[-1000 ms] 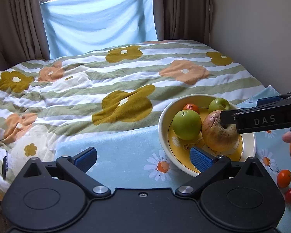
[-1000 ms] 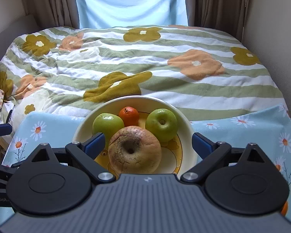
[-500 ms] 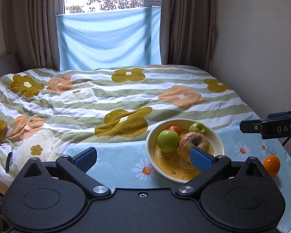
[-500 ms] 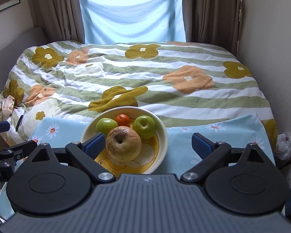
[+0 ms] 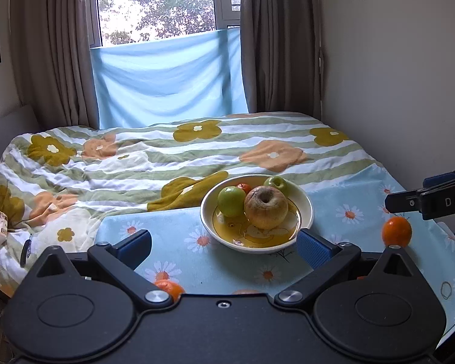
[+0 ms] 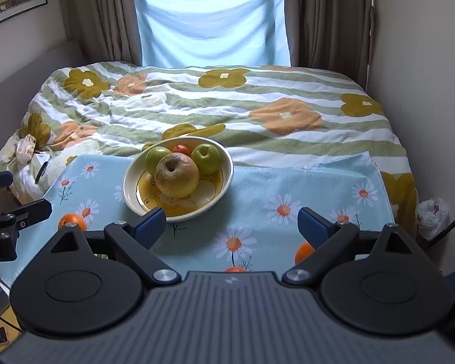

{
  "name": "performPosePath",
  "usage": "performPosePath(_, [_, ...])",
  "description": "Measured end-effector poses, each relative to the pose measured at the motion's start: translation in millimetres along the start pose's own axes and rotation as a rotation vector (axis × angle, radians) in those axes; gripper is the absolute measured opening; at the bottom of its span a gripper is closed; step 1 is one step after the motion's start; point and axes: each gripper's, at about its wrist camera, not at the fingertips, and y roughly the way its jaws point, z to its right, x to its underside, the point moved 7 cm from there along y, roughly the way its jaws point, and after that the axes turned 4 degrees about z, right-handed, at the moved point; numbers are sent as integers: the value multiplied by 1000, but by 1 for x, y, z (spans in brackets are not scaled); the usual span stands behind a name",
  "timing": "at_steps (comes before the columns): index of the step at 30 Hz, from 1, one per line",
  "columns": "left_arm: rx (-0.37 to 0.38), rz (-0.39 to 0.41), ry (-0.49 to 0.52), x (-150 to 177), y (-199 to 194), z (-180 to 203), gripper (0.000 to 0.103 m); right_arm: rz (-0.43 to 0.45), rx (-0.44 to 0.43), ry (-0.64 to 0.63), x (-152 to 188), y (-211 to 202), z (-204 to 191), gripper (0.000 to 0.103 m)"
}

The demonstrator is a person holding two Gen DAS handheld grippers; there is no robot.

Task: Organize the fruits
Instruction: 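Lift both tools away from the plate, then move both tools toward the kiwi and the red cherry tomato, then grasp the kiwi with the left tool while the right tool grasps the red cherry tomato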

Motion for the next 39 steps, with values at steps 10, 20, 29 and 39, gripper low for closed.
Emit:
performPosePath(10, [14,-38,22,47,13,26,99,-12,-41,-23,57,3,6,103])
performPosePath(20, [77,-107,91,79,58,34,95,-78,-17,13,106,30,3,103])
performPosePath(29, [138,-187,107,95,92,23,93,-134,0,19,127,52,-3,92])
performPosePath(39, [180,-240,111,108,107,18,85,-157,6,17,132,65,-10,84])
